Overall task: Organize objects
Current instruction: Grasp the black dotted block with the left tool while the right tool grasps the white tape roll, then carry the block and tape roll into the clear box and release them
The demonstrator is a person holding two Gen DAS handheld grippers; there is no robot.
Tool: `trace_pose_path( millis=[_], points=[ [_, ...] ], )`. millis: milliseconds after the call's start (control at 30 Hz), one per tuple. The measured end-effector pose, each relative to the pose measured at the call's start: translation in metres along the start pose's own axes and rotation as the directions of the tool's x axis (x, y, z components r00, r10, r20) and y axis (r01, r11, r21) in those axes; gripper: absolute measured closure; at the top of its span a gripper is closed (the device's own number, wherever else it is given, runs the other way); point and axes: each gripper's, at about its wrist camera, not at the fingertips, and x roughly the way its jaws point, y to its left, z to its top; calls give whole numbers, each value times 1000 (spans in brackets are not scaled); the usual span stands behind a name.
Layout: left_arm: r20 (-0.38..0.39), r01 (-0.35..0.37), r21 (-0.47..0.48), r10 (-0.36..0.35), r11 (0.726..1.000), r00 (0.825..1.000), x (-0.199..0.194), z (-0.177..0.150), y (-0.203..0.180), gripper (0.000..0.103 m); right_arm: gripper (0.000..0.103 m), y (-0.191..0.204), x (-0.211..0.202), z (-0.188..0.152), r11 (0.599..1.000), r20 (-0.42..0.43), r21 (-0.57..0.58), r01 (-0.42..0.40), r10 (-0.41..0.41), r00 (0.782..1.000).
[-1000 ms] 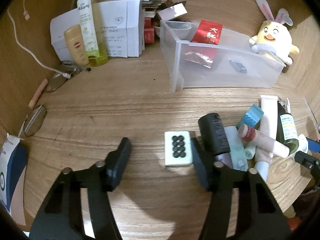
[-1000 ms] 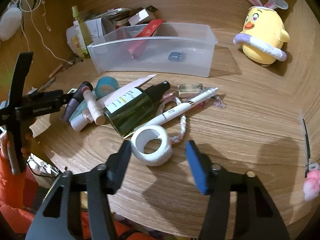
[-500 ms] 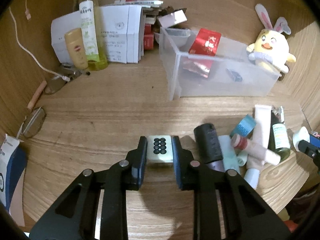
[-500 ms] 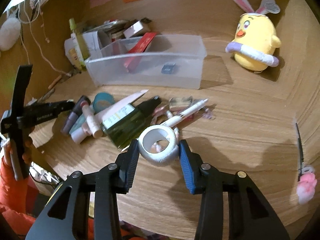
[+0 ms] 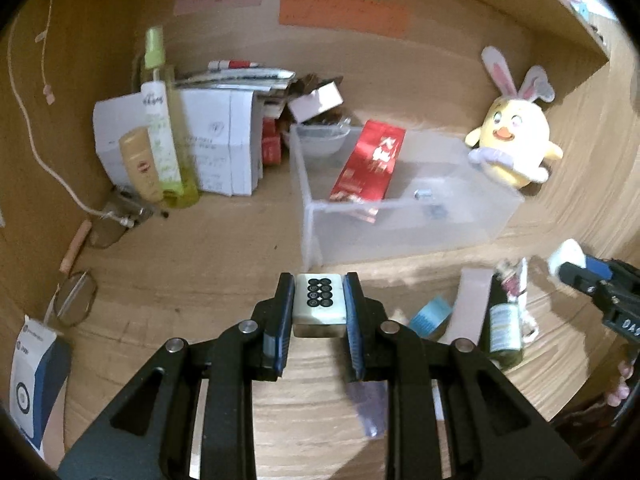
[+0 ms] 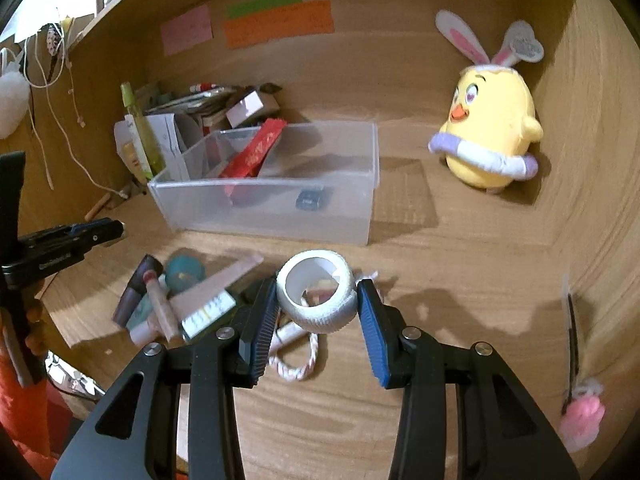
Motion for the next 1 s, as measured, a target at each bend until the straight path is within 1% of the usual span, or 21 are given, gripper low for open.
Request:
trace_pose_path(
  millis=[367,567,700,1000],
  points=[
    [82,51,18,-53,999,995,-8,32,-20,79,66,6,7,38,999,71,-39,-26,28,997],
    [123,56,28,-59,998,991,-10,51,-25,79,66,10,15,64,997,105,-61,-38,44,993],
    [117,74,12,-75,997,990,-1,63,-25,79,66,12,22,80,997,115,-67,-40,48,992],
    [89,70,19,-72,997,994,27,82,-29,79,66,21,47,106,995,101,-91,-37,46,994]
  ],
)
